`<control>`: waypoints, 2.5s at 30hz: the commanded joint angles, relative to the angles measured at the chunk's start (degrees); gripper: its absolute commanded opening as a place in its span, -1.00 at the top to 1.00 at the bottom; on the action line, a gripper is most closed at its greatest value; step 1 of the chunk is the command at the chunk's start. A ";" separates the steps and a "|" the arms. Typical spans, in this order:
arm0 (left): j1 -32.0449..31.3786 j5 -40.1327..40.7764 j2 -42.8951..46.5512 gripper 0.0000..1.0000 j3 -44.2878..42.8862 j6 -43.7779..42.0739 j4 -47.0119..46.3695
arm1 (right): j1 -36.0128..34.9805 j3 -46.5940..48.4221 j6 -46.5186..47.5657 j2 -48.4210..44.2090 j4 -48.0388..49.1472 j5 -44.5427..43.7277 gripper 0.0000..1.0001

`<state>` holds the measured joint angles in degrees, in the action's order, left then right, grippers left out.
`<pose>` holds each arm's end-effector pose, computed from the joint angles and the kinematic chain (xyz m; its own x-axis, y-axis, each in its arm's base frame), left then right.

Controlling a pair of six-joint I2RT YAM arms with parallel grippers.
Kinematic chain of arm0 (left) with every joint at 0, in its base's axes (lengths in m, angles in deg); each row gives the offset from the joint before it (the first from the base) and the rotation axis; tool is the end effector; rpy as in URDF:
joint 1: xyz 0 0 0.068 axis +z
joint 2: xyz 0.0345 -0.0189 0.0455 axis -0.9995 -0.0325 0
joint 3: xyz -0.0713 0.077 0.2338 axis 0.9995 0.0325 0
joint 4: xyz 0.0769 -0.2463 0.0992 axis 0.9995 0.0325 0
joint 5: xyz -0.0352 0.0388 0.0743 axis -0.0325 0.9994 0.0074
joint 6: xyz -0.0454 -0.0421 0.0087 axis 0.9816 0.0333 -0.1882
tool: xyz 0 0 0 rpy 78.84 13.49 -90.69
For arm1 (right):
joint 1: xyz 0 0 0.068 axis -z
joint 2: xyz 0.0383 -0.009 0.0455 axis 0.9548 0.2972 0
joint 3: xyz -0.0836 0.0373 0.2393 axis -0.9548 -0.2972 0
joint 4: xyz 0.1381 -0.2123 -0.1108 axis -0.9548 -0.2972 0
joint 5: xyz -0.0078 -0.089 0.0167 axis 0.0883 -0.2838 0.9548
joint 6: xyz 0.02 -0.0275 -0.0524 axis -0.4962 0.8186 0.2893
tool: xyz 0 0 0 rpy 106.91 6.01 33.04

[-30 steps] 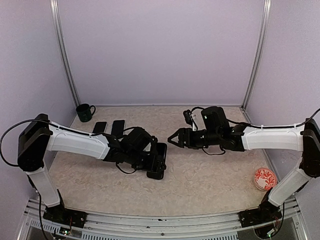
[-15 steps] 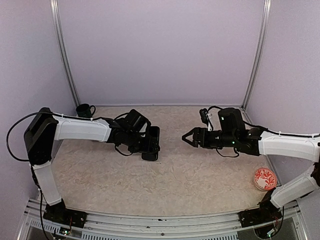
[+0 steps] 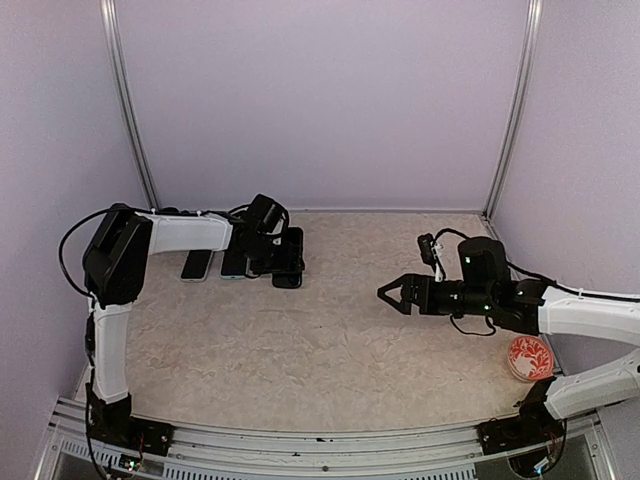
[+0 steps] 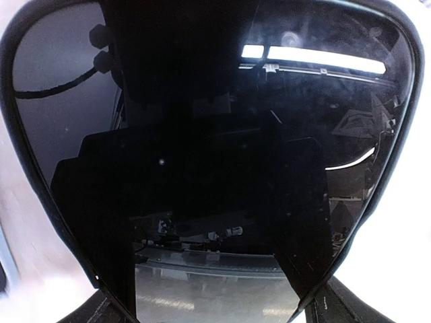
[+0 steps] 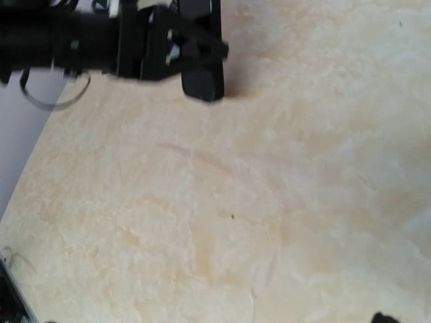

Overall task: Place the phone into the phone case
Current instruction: Place the phone with the phone case at the center of the board, then reset both arms

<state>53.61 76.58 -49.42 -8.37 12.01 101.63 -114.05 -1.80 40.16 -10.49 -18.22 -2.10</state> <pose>0.3874 -0.2690 0.1401 -0.8472 0.0643 -0.5273 0.2501 0.9240 -0.2892 0.2059 0.1934 0.2107 -0.7562 0.1650 -0.6332 -0.3856 0.6694 0.6350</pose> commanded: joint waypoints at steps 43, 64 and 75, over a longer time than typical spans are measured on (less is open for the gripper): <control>8.40 0.08 -18.45 -0.76 -20.42 0.75 8.99 | 0.57 -5.20 -3.88 4.72 8.68 3.68 -0.99; 8.42 3.94 4.50 -0.98 -3.46 5.84 2.05 | 0.67 0.56 3.57 0.01 -4.49 -9.56 -0.99; 5.62 12.94 29.95 -0.98 14.79 5.45 0.58 | 0.90 -5.83 13.43 -18.07 -3.31 -29.30 -0.99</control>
<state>60.54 84.82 -26.55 0.15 17.95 102.86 -113.73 -6.09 48.22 -22.05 -21.04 -20.66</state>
